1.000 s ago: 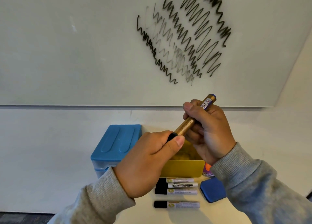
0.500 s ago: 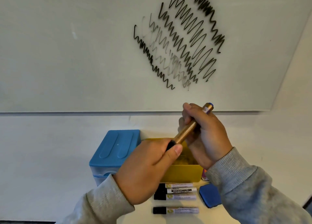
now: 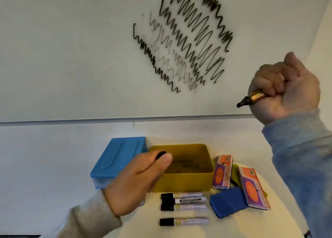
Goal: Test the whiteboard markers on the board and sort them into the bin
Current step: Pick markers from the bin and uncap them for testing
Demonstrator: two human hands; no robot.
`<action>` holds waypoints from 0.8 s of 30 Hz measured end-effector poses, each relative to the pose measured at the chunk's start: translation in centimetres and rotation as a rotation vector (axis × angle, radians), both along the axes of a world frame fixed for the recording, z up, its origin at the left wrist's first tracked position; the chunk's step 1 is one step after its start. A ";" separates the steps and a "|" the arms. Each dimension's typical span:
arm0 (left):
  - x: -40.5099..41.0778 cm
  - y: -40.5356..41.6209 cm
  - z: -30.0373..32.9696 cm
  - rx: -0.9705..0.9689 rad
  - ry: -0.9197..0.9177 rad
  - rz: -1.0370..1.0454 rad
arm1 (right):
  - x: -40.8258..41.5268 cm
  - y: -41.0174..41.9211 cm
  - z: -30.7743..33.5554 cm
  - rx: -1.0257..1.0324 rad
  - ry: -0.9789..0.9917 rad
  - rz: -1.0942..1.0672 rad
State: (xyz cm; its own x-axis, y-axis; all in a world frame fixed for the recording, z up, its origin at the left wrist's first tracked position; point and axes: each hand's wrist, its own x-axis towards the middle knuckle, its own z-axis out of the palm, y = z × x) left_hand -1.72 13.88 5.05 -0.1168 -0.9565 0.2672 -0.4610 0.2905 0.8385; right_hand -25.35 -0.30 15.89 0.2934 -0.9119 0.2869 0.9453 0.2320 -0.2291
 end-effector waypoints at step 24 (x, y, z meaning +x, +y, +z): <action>9.9 -9.2 11.2 -0.790 -0.308 0.695 | 9.6 0.2 -0.9 -0.459 0.729 -0.387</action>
State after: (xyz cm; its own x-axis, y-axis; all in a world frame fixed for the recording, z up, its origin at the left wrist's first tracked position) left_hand 8.17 4.69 16.30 0.2143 -0.4111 0.8860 -0.8902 0.2912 0.3504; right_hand -15.78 -0.14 14.95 0.2424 -0.8267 0.5078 0.5255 -0.3282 -0.7850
